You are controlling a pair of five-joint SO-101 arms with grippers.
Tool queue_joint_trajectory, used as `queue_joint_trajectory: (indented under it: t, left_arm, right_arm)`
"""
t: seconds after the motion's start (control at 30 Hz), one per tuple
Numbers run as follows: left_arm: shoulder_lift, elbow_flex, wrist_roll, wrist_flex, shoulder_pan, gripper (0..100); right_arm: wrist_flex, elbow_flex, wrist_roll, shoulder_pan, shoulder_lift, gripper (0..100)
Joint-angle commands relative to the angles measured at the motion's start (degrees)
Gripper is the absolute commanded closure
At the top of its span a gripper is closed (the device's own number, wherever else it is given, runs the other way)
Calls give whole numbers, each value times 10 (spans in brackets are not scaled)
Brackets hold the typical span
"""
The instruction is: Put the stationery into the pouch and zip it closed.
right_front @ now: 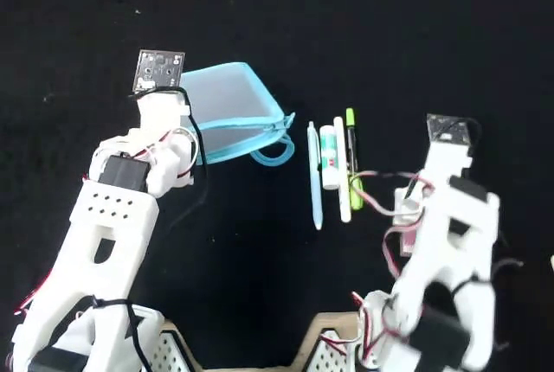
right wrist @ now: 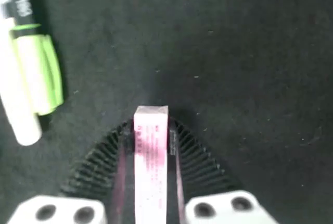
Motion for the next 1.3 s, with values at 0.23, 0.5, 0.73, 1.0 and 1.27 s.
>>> queue_joint_trajectory:
  t: [0.23, 0.5, 0.73, 1.0, 1.27]
  left_arm:
    - [8, 42, 7, 3, 5, 970]
    - [8, 43, 7, 3, 5, 970]
    - [9, 43, 7, 3, 5, 970]
    - [9, 43, 7, 3, 5, 970]
    - [8, 43, 7, 3, 5, 970]
  right_arm:
    - [77, -312, 4, 32, 244, 979]
    - [239, -553, 5, 21, 437, 959]
    - [343, -679, 81, -4, 517, 747]
    - [402, -726, 105, -6, 524, 772]
    - [340, -660, 161, 12, 523, 772]
